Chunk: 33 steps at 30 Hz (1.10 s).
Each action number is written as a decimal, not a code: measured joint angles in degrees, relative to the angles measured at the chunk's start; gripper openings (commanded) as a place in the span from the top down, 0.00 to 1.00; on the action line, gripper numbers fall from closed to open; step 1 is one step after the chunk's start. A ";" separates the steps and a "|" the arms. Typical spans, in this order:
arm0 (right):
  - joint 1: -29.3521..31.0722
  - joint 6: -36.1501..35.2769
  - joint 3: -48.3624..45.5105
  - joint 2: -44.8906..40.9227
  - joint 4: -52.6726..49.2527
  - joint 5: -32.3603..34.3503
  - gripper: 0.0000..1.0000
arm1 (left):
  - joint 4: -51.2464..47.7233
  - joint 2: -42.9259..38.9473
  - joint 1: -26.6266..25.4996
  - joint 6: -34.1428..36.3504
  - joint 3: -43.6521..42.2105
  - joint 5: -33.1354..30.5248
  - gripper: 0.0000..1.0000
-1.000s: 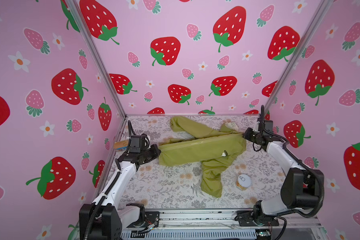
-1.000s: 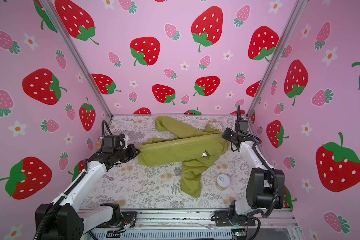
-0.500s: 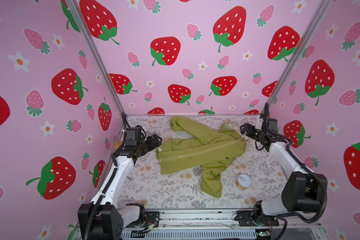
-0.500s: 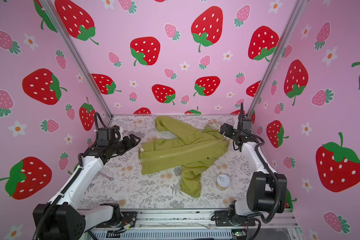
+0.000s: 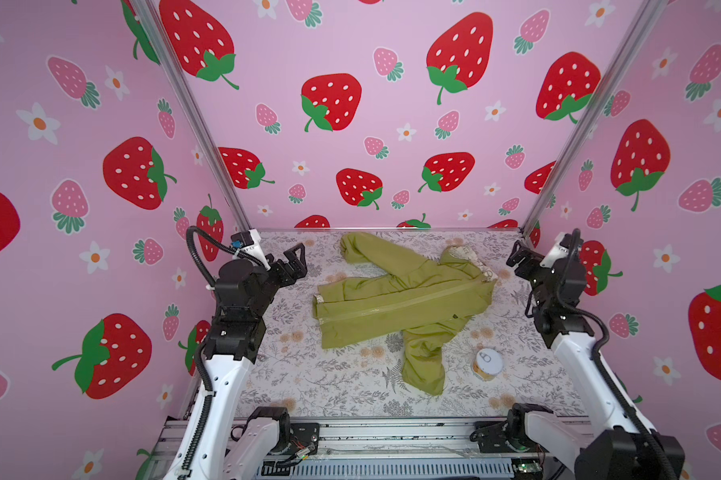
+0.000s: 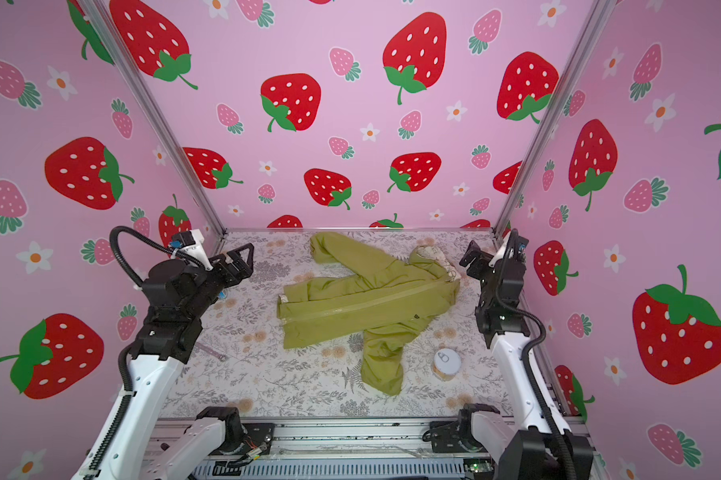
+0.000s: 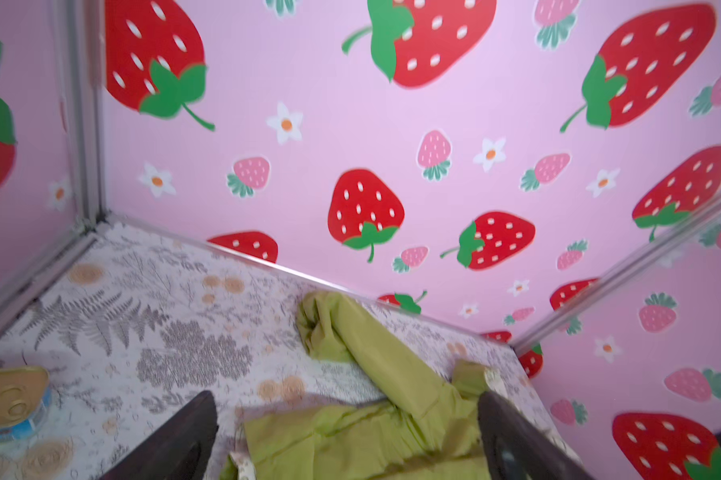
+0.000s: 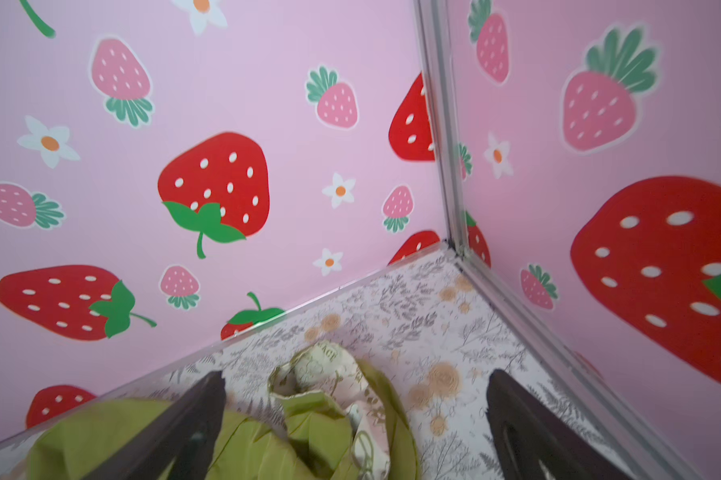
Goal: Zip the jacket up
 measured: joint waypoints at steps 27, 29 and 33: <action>8.17 -18.78 -30.14 26.82 50.14 13.79 0.01 | 42.51 35.52 -0.44 21.03 -29.33 -14.91 0.01; 8.24 -19.87 -32.20 31.45 58.01 13.66 0.01 | 45.55 38.14 -1.20 21.94 -30.49 -14.45 0.01; 8.22 -20.72 -31.17 33.31 58.07 13.86 0.01 | 46.56 38.95 -1.09 22.21 -30.05 -13.60 0.01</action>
